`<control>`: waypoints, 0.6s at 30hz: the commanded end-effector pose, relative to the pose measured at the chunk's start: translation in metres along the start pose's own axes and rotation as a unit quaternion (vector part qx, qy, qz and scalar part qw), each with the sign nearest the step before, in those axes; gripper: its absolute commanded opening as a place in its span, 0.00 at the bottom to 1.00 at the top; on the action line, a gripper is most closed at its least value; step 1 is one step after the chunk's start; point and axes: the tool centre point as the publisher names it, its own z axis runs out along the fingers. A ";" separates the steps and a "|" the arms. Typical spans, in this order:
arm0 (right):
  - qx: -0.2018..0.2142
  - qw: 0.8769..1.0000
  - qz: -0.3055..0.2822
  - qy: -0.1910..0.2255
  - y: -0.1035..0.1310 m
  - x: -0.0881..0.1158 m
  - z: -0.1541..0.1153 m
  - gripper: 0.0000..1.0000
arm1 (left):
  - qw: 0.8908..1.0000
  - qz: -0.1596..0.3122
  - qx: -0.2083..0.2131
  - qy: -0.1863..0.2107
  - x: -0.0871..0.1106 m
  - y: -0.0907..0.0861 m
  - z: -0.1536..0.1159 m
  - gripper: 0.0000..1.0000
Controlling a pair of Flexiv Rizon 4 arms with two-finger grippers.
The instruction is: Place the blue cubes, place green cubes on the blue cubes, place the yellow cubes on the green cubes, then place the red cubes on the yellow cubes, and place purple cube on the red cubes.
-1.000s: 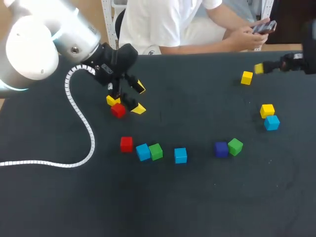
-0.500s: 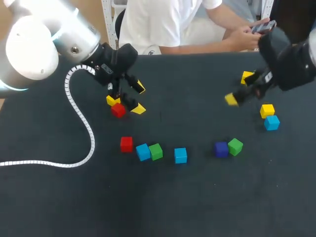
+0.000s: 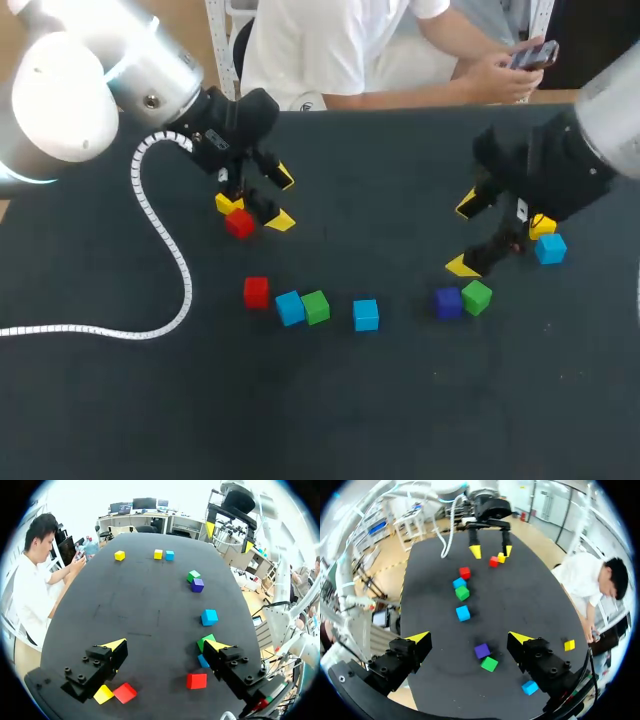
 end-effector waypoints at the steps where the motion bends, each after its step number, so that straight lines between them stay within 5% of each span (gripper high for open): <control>1: -0.086 0.996 -0.007 0.007 -0.010 -0.007 -0.001 1.00 | 1.000 0.001 0.002 0.000 0.000 0.002 0.000 1.00; 12: -0.086 0.996 -0.007 0.007 -0.010 -0.007 -0.001 1.00 | 1.000 0.001 0.002 0.000 0.000 0.002 0.000 1.00; 18: -0.067 0.988 -0.107 0.093 0.035 -0.033 0.030 1.00 | 1.000 0.001 0.002 0.000 0.000 0.002 0.000 1.00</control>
